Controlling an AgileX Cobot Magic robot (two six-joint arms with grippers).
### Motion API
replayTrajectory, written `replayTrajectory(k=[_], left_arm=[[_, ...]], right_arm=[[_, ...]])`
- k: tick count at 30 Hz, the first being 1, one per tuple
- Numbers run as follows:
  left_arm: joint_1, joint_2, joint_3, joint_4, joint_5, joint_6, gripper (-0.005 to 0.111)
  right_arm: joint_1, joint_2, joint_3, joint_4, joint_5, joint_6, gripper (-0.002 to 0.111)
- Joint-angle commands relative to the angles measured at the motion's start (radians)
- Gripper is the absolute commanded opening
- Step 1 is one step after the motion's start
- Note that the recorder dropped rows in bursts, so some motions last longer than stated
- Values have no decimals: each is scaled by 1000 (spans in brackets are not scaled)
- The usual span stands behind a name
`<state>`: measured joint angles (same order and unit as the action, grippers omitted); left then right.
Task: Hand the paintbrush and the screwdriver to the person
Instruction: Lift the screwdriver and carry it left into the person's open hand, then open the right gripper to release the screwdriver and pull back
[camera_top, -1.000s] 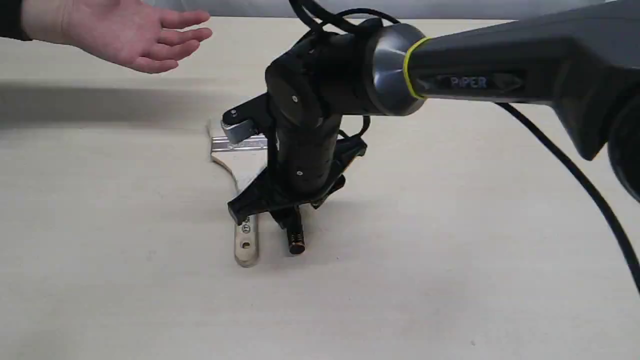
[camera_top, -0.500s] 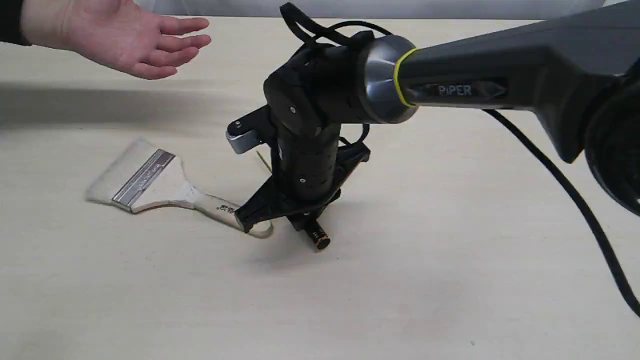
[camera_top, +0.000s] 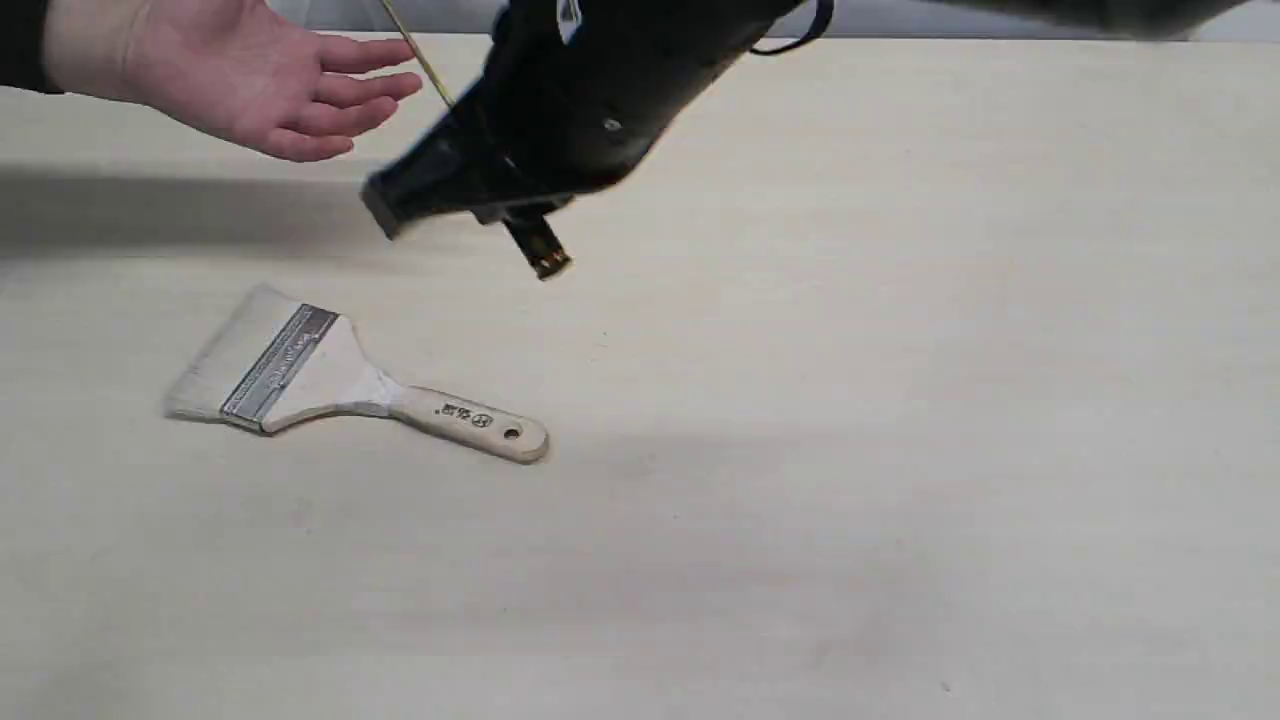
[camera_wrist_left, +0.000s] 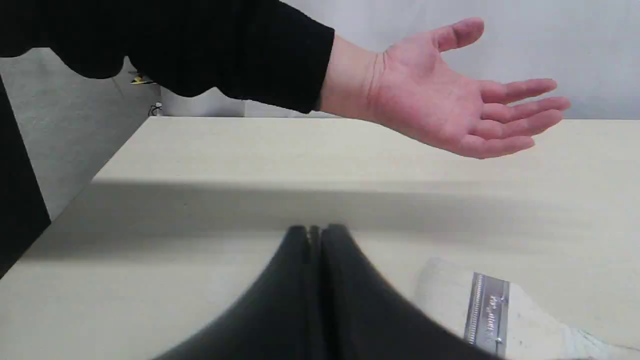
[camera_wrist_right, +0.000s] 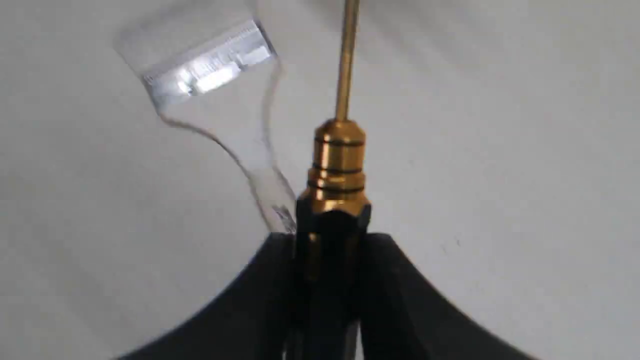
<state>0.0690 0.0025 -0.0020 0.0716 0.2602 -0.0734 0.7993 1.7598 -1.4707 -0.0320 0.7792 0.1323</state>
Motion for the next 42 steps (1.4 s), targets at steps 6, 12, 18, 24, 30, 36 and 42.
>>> replayTrajectory(k=[6, 12, 18, 24, 30, 36, 42], left_arm=[[-6, -2, 2, -4, -10, -2, 0], [-6, -2, 2, -4, -10, -2, 0], [-6, -2, 2, -4, -10, -2, 0], [-6, -2, 2, -4, -10, -2, 0], [-6, -2, 2, -4, -10, -2, 0], [-6, -2, 2, -2, -12, -2, 0], [-6, -2, 2, -2, -12, -2, 0]], right_arm=[[62, 13, -128, 107, -143, -144, 4], [63, 154, -261, 107, -146, -158, 4], [63, 312, -398, 107, -162, -197, 9], [59, 437, -491, 95, -182, -200, 34], [59, 476, -500, 95, -163, -200, 44], [59, 431, -500, 91, -54, -200, 44], [59, 321, -500, 32, 129, -200, 44]])
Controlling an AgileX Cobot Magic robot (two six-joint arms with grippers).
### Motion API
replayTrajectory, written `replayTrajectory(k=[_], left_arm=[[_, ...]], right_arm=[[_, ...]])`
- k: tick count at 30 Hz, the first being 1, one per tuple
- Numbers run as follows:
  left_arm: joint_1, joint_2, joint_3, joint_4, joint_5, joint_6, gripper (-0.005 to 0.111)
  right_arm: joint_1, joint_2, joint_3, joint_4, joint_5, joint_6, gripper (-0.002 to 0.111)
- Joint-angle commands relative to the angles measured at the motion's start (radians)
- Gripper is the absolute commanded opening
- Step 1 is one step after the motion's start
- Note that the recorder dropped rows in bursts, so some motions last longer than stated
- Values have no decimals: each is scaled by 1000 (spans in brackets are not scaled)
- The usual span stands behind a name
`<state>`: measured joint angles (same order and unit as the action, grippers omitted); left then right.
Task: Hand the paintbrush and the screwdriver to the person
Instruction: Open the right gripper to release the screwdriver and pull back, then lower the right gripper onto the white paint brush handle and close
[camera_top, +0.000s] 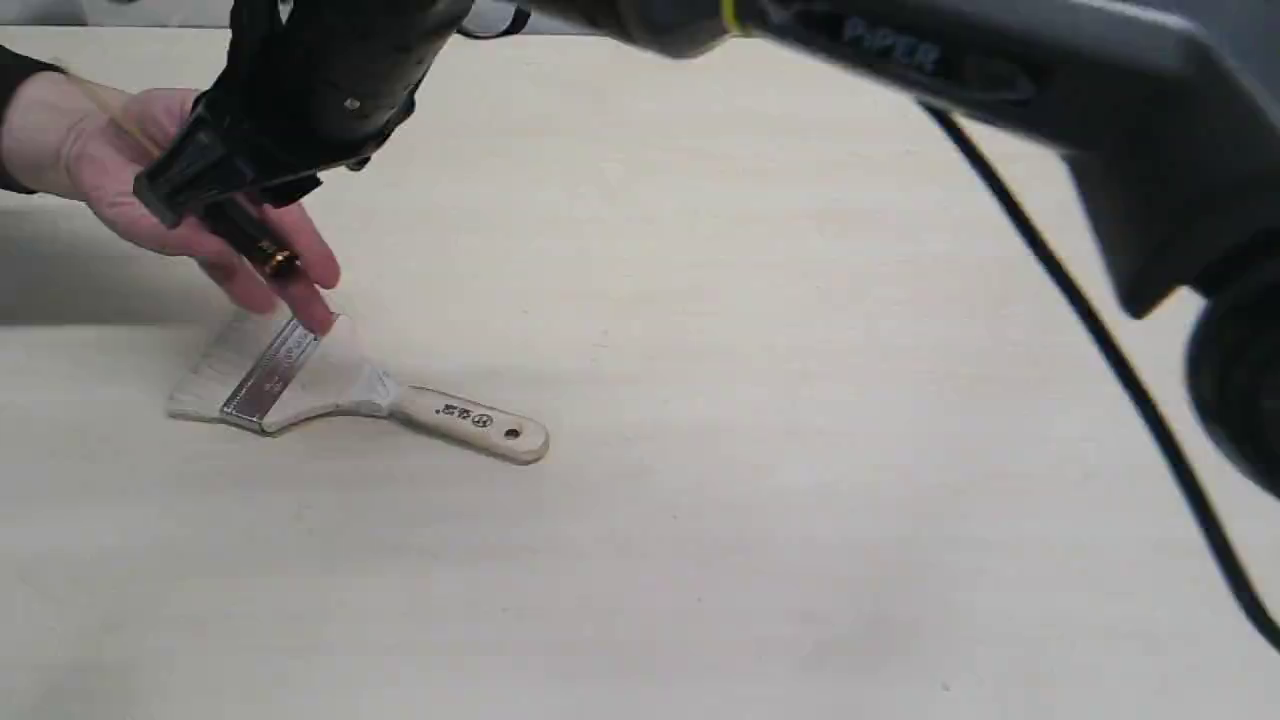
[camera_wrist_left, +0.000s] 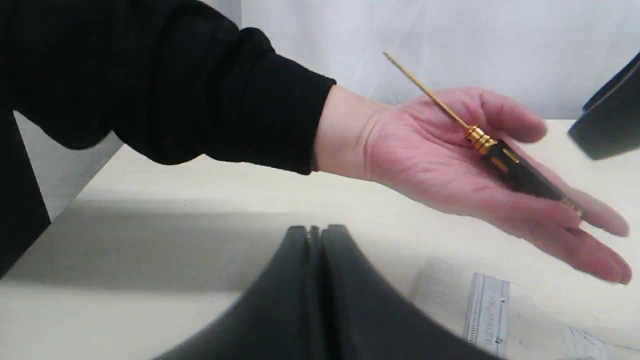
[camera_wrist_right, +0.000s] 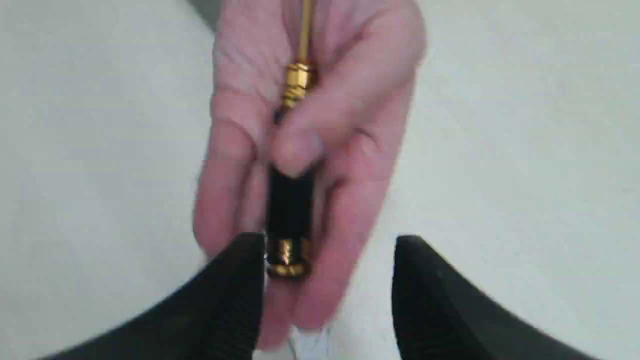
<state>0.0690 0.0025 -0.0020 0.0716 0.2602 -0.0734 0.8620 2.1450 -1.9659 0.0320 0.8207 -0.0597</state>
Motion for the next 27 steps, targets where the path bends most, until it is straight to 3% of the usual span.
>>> replayTrajectory(k=[1, 14, 23, 27], left_arm=[[-6, -2, 2, -2, -12, -2, 0], [-6, -2, 2, -2, -12, -2, 0], [-6, -2, 2, -4, -8, -2, 0], [-6, -2, 2, -4, -8, -2, 0]], right_arm=[[-4, -86, -5, -42, 114, -8, 44], [-4, -267, -5, -93, 386, -24, 44], [-4, -164, -5, -94, 335, -68, 44], [-4, -75, -5, -92, 310, -84, 53]])
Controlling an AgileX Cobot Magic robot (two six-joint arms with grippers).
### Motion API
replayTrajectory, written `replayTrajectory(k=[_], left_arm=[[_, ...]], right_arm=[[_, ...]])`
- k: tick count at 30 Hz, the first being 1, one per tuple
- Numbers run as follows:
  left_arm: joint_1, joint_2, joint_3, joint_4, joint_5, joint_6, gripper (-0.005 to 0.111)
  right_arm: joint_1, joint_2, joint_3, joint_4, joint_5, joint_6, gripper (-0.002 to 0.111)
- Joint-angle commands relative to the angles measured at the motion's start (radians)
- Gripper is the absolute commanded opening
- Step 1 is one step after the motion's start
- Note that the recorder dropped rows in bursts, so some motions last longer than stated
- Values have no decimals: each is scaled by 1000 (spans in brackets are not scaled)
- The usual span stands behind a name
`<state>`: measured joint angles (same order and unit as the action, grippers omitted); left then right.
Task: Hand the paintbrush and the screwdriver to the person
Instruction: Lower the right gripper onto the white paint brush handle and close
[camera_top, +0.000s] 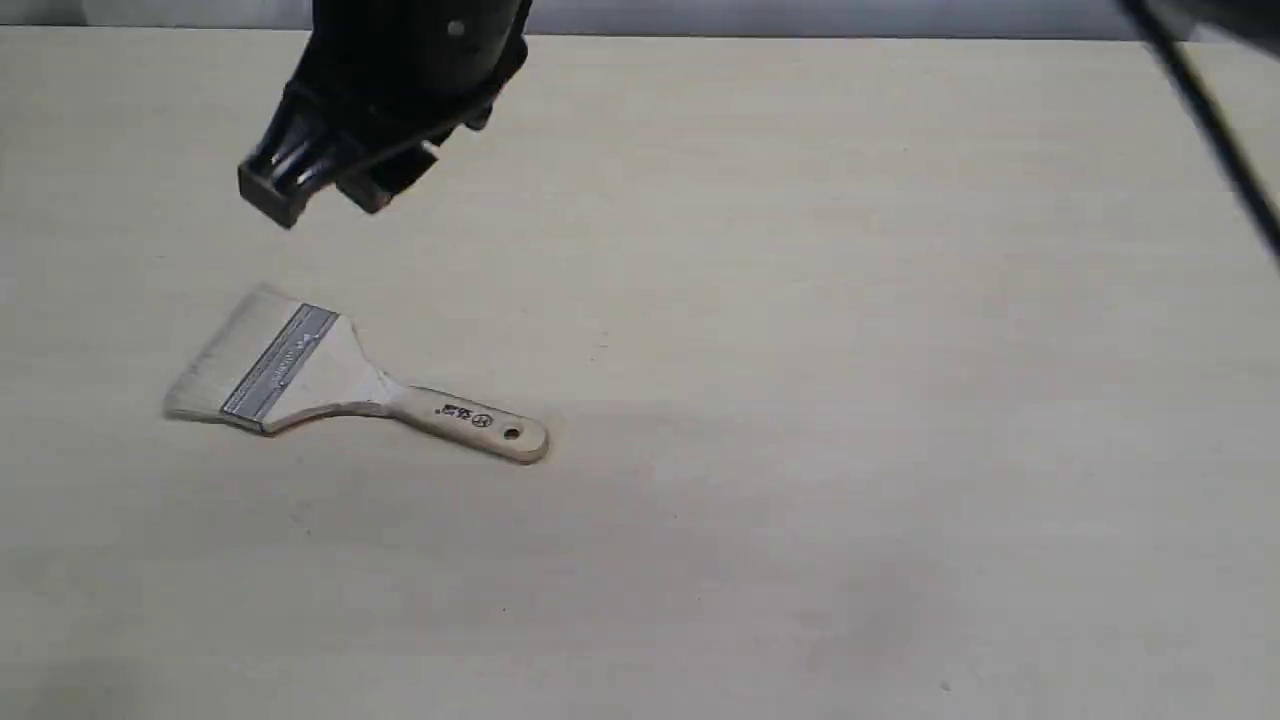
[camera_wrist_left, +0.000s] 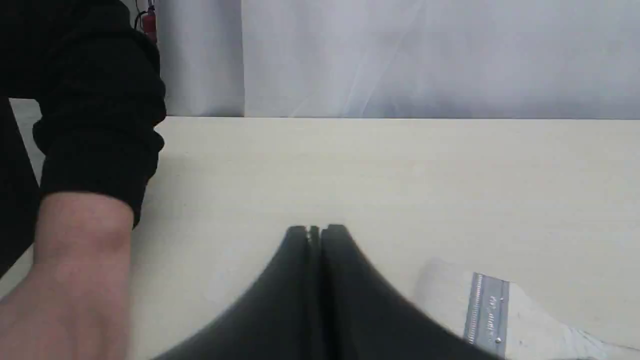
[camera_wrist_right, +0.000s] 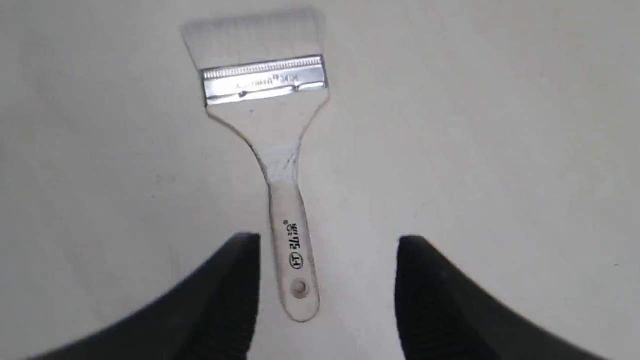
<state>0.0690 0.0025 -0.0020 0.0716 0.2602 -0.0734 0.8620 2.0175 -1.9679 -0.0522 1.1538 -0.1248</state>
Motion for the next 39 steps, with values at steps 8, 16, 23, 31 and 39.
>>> replayTrajectory(k=[8, 16, 23, 31, 39], left_arm=[[-6, -2, 2, -4, -8, -2, 0], [-6, -2, 2, -4, -8, -2, 0], [-6, -2, 2, -4, -8, -2, 0], [-6, -2, 2, -2, -11, -2, 0], [-6, -2, 2, -2, -11, -2, 0]], right_arm=[[-4, 220, -3, -15, -128, -39, 59], [-14, 336, -3, 7, -138, -63, 59], [-30, 374, -7, 72, -191, -118, 59], [-30, 380, -44, 116, -209, -136, 57], [-32, 456, -44, 120, -208, -129, 57]])
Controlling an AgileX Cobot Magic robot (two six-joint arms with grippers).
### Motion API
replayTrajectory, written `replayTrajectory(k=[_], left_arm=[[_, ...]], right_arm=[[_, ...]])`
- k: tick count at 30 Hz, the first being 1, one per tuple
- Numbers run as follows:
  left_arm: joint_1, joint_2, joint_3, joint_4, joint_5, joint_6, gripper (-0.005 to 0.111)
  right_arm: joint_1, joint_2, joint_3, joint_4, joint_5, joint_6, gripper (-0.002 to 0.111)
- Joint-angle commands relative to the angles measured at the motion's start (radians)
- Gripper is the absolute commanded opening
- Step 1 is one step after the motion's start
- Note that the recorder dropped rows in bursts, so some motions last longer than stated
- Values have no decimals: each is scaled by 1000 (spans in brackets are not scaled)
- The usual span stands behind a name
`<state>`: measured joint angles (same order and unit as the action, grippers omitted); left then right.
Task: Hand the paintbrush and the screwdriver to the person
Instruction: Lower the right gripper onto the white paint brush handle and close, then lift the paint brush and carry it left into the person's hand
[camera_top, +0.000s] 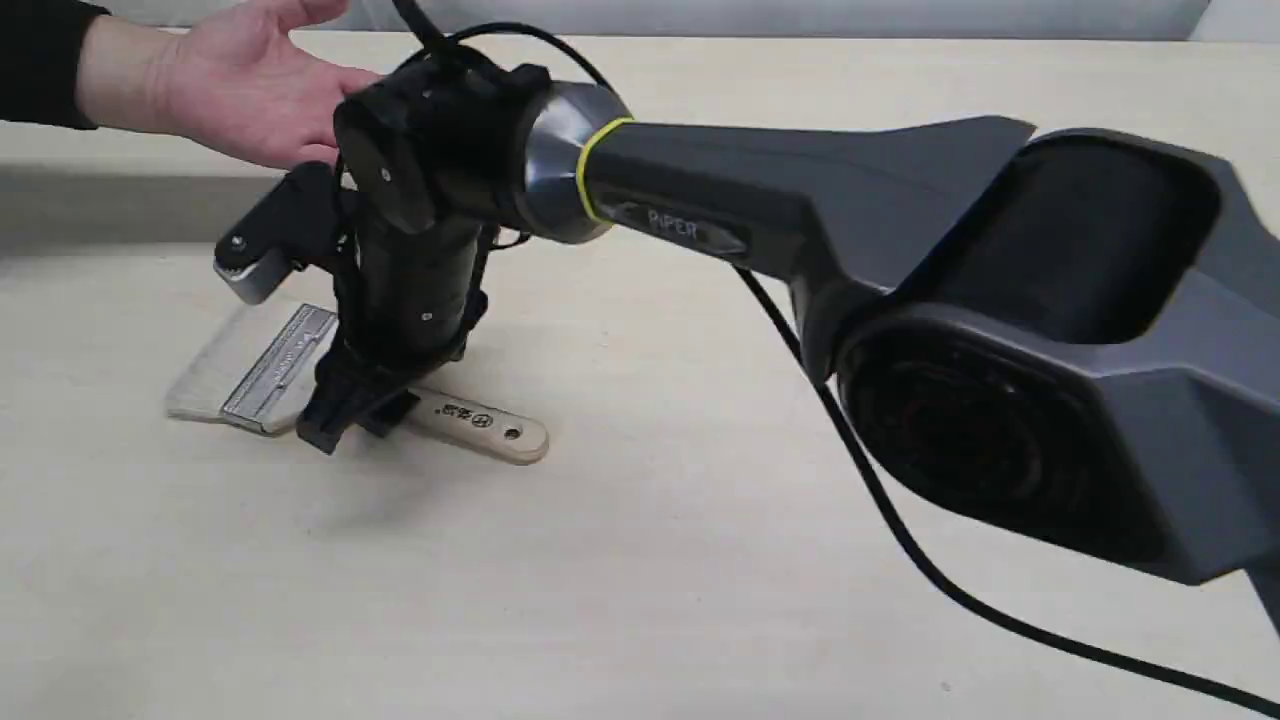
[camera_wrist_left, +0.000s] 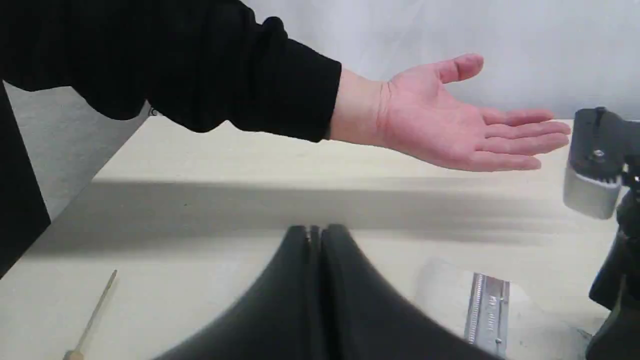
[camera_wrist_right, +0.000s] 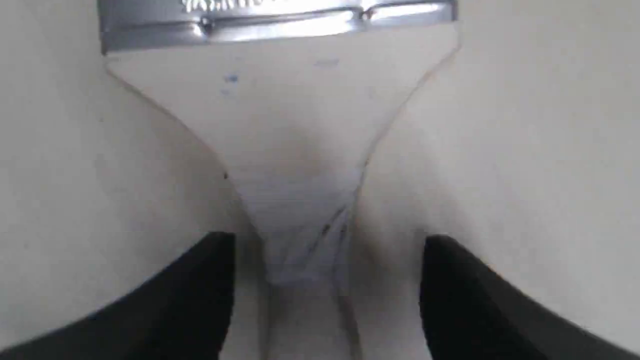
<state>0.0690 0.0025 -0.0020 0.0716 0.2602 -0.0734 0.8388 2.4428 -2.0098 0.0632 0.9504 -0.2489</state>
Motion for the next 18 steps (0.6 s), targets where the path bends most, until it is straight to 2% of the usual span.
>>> replayTrajectory(k=[1, 4, 7, 9, 12, 18], left_arm=[[-6, -2, 2, -2, -11, -2, 0], [-6, -2, 2, -2, -11, -2, 0], [-6, -2, 2, -2, -11, -2, 0], [-6, -2, 2, -2, -11, -2, 0], [-6, -2, 2, -2, -11, -2, 0], [-6, -2, 2, -4, -10, -2, 0]], right_arm=[[-9, 41, -3, 5, -11, -5, 57], [-9, 57, -3, 5, -22, -5, 53], [-9, 60, -3, 5, -19, -5, 36], [-9, 60, -3, 1, -15, 0, 19], [-9, 60, -3, 1, -8, 3, 4], [-9, 23, -3, 12, 40, 7, 4]])
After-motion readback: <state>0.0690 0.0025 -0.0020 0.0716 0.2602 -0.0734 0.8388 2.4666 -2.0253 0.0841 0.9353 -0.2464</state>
